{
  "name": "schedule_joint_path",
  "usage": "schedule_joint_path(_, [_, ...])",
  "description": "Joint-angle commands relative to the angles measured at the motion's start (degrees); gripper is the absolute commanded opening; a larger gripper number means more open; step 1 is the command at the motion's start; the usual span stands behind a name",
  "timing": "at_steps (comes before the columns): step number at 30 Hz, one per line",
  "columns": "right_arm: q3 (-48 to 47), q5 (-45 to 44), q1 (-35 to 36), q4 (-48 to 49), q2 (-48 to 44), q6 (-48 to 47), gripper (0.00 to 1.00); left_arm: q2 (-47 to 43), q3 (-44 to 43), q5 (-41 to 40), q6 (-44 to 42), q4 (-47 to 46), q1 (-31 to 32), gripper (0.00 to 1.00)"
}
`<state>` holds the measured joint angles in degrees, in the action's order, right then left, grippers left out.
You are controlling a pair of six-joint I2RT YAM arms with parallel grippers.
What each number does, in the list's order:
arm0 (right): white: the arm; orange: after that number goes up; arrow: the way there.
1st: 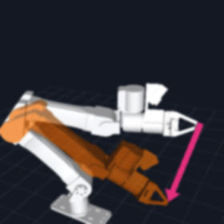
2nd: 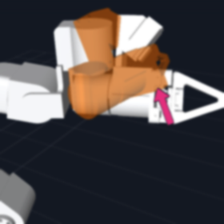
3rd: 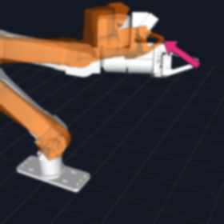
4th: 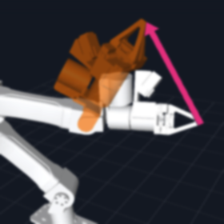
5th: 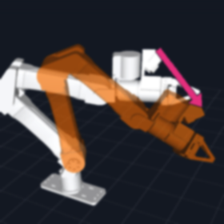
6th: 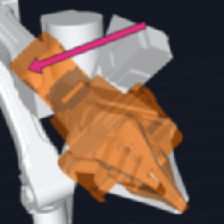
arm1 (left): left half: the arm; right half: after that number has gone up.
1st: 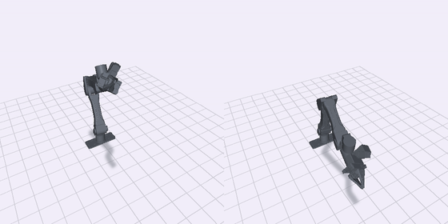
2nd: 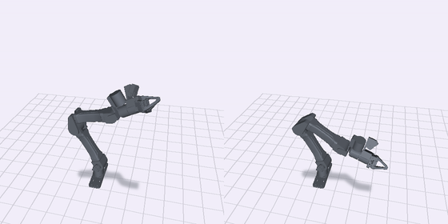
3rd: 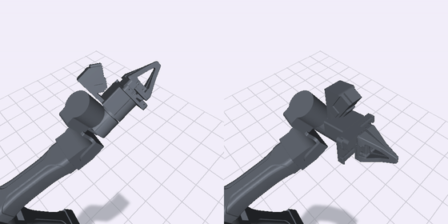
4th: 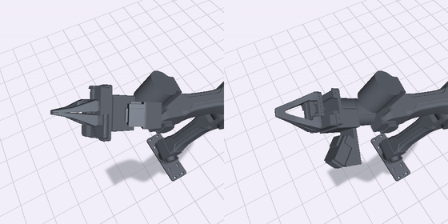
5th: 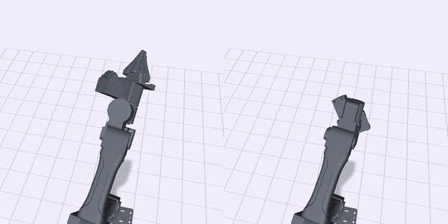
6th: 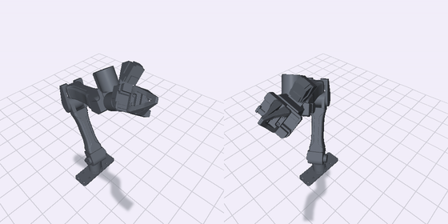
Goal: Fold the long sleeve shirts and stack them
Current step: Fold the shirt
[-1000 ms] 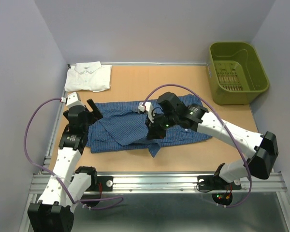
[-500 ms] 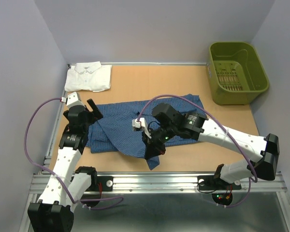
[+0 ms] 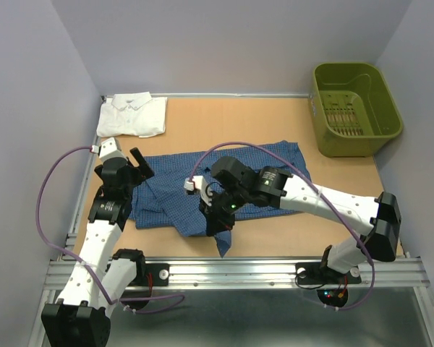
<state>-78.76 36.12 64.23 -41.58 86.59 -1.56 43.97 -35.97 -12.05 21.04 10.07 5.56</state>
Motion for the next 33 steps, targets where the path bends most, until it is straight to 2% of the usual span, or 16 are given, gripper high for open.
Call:
schedule_joint_path(1, [-7.63,-10.95,0.37,2.38,0.07,1.39,0.01,-1.16,0.81,-0.78,-0.65,-1.89,0.24,0.98])
schedule_joint_path(2, [-8.07,-17.77,0.37,2.47,0.25,3.13,0.01,-0.99,0.81,-0.78,-0.56,-1.80,0.24,0.98])
schedule_joint_path(5, [-10.00,-28.87,-1.03,2.65,1.39,4.28,0.01,0.15,0.55,-0.87,-0.30,-2.24,0.33,0.98])
schedule_joint_path(8, [-11.76,-32.94,-5.33,3.08,2.53,5.69,0.01,4.10,-0.94,-0.25,-0.12,-2.94,0.24,0.97])
schedule_joint_path(12, [-11.24,-38.03,-11.92,4.40,3.85,9.11,0.01,13.57,-4.28,0.71,0.76,-4.87,0.24,0.92])
schedule_joint_path(19, [-7.29,-40.42,-21.50,6.69,5.61,13.34,0.01,30.81,-14.02,-0.15,-0.12,-7.52,0.24,0.68])
schedule_joint_path(27, [-4.47,-39.28,-31.26,7.31,8.95,18.08,0.01,48.64,-20.63,-2.53,-0.47,-9.19,0.24,0.57])
schedule_joint_path(33, [-2.63,-38.75,-36.45,7.22,11.94,21.51,0.01,55.34,-22.74,-4.12,-0.03,-9.80,0.24,0.53])
